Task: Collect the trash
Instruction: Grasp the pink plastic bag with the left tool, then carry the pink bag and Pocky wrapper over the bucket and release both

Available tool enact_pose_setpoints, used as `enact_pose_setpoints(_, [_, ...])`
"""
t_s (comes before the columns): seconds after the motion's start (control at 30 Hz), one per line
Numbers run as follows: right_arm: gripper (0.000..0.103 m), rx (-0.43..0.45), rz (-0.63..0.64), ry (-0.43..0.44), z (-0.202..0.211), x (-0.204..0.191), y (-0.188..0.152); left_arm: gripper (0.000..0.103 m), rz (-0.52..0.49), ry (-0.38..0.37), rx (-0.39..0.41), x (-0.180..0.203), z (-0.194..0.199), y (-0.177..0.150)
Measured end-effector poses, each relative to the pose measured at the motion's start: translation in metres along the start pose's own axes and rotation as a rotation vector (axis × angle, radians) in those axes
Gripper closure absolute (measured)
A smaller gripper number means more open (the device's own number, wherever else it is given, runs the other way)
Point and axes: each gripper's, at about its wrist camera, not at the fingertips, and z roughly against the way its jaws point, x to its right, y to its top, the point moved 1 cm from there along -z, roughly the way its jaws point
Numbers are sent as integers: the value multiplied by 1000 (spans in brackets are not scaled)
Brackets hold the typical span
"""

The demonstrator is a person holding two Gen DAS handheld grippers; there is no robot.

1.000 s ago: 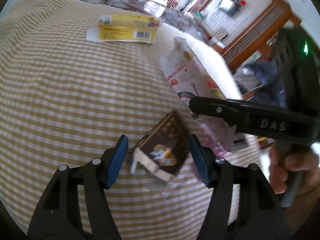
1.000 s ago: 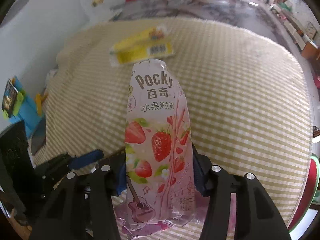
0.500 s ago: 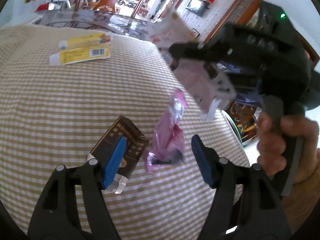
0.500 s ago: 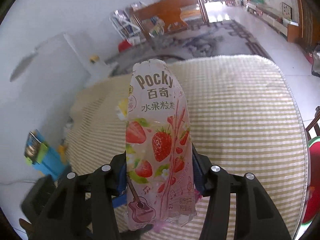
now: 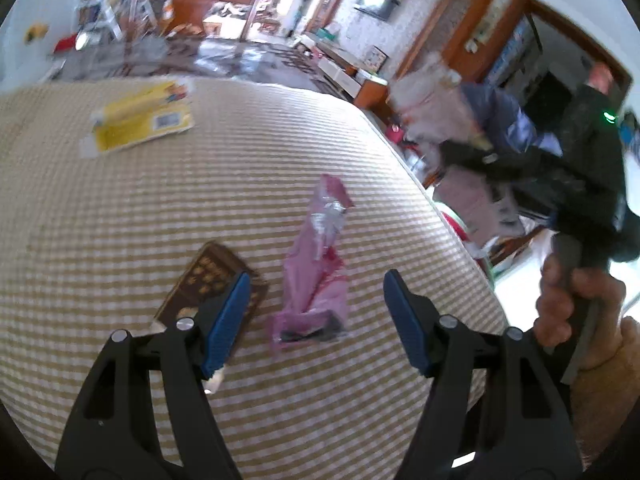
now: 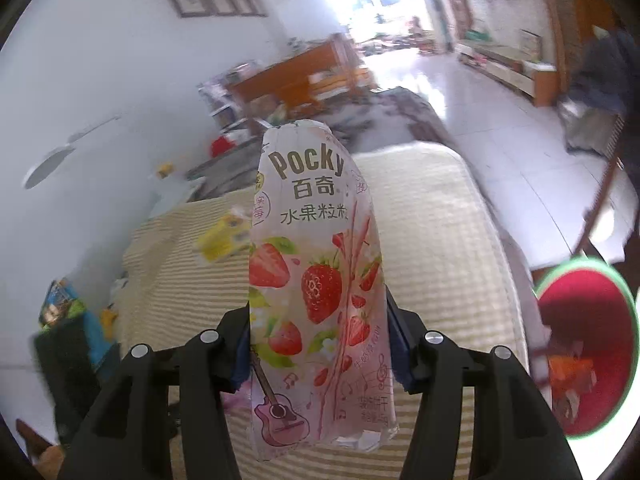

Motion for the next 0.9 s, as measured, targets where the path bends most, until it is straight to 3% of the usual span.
enact_pose_setpoints(0.07, [51, 5, -42, 40, 4, 7, 2, 38, -65, 57, -57, 13, -16, -3])
enact_pose_setpoints(0.13, [50, 45, 7, -32, 14, 4, 3, 43, -64, 94, -101, 16, -33, -6])
enact_pose_setpoints(0.2, [50, 80, 65, -105, 22, 0, 3, 60, -11, 97, -136, 13, -47, -9])
enact_pose_setpoints(0.37, [50, 113, 149, -210, 32, -2, -1, 74, -22, 163, -88, 21, -47, -2])
enact_pose_setpoints(0.57, [50, 143, 107, -236, 41, 18, 3, 75, 49, 80, 16, 42, -34, 26])
enact_pose_setpoints(0.9, [49, 171, 33, -267, 58, 49, 5, 74, 41, -45, -47, 92, -68, 36])
